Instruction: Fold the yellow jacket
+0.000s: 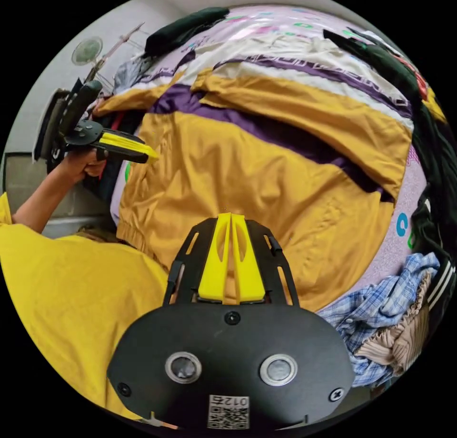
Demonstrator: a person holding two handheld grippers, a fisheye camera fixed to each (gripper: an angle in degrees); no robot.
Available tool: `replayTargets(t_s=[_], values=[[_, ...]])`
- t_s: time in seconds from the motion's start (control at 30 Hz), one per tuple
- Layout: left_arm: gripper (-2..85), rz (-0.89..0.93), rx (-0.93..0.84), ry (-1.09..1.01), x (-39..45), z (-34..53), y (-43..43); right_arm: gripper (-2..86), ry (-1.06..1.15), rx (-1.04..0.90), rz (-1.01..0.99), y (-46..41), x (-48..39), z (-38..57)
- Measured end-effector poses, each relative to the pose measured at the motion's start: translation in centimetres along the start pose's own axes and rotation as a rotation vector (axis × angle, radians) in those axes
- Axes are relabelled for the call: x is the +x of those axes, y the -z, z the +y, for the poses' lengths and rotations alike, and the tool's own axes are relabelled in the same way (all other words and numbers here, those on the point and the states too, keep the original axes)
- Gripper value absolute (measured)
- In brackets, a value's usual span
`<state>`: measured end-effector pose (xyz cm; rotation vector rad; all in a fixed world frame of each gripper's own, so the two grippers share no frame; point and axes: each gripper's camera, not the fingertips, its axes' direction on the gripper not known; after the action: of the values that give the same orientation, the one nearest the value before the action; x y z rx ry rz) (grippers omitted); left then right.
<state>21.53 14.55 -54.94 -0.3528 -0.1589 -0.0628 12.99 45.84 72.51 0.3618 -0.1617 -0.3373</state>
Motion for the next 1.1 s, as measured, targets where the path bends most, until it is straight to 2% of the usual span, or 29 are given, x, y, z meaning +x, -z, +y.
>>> replayTargets(t_s=[0.1, 0.17, 0.3, 0.43, 0.47, 0.57, 0.83, 1.1], values=[[0.4, -0.043, -0.061, 0.026, 0.6, 4.3, -4.0, 0.0, 0.041, -0.067, 0.071, -1.8, -1.5, 2.1], [0.4, -0.029, 0.002, 0.06, 0.3, 6.7, -4.5, 0.1, 0.064, -0.141, 0.149, -3.1, -1.5, 3.9], [0.6, -0.025, 0.001, 0.118, -1.0, 10.2, -5.1, 0.5, 0.017, -0.14, 0.143, -1.8, -0.5, 6.4], [1.1, -0.128, 0.009, 0.23, -2.2, 15.0, -4.9, 2.1, -0.197, 0.033, 0.099, 3.5, 2.5, 12.1], [1.2, -0.111, 0.013, 0.252, -2.5, 15.9, -5.2, 3.2, -0.296, 0.101, 0.057, 5.0, 4.1, 14.5], [2.4, 0.089, 0.066, 0.362, -4.4, 20.5, -7.3, 7.2, -0.48, 0.167, -0.027, 6.0, 7.8, 20.4], [9.1, 0.405, 0.128, 0.526, -7.7, 26.2, -14.0, 10.8, -0.596, 0.146, -0.301, 2.4, 10.5, 25.3], [10.1, 0.307, 0.092, 0.546, -10.1, 29.5, -17.7, 4.4, -0.529, 0.058, -0.212, 1.7, 9.5, 24.6]])
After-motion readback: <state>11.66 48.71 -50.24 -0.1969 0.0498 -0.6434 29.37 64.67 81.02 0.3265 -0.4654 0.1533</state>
